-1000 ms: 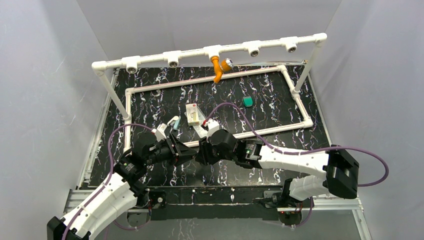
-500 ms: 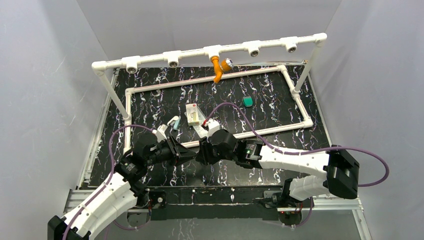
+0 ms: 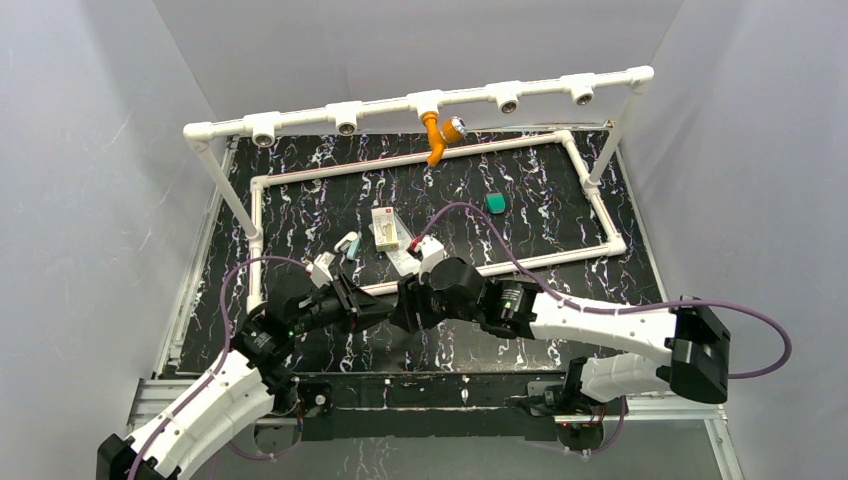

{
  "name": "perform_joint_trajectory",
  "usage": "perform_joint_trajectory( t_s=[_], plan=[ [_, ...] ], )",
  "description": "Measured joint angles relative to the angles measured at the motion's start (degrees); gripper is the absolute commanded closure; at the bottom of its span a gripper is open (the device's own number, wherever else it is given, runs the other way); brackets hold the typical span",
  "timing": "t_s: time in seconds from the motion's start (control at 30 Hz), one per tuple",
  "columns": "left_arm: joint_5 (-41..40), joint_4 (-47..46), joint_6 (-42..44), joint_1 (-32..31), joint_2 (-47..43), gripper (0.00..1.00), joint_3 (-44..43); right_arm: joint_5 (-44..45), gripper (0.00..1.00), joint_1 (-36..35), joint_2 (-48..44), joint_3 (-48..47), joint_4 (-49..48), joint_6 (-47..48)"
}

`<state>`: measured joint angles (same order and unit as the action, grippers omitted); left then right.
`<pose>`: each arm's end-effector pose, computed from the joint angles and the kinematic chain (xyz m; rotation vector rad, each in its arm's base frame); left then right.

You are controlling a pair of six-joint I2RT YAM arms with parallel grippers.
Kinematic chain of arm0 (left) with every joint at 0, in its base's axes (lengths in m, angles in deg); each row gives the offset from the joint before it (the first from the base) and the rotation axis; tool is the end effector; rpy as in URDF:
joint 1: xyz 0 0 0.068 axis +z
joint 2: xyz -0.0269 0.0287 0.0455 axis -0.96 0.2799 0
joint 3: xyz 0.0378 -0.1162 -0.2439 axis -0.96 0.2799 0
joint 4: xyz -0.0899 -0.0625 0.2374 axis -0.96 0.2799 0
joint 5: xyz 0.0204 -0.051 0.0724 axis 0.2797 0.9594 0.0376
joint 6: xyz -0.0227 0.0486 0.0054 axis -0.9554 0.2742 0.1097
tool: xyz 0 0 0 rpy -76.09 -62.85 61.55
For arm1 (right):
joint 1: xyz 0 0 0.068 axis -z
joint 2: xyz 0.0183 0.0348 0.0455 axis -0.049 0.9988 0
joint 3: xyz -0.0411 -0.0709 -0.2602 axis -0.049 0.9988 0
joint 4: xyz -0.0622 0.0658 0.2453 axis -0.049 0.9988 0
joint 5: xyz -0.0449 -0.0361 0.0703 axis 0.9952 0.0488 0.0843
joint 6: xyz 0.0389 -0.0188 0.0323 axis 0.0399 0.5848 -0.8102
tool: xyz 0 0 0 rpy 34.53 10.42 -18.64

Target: Install the water faucets

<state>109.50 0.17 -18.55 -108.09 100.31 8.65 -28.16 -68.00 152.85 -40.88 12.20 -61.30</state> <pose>0.1166 -0.0984 0.2290 -0.5158 2.2058 -1.6662 0.0982 0.2683 0.2747 -0.6045 2.1508 0.9549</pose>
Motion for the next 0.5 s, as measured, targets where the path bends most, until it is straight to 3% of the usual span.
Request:
perform_joint_trajectory(
  t_s=[0.23,0.5],
  plan=[
    [0.1,-2.7,-2.1,0.0,0.5,1.0,1.5,-0.5,0.13,-0.2,-6.8,0.0,2.2,4.1],
    [2.1,-7.9,-1.9,0.4,5.6,1.0,1.4,-4.1,0.07,-0.2,-14.5,0.2,6.1,17.7]
  ],
)
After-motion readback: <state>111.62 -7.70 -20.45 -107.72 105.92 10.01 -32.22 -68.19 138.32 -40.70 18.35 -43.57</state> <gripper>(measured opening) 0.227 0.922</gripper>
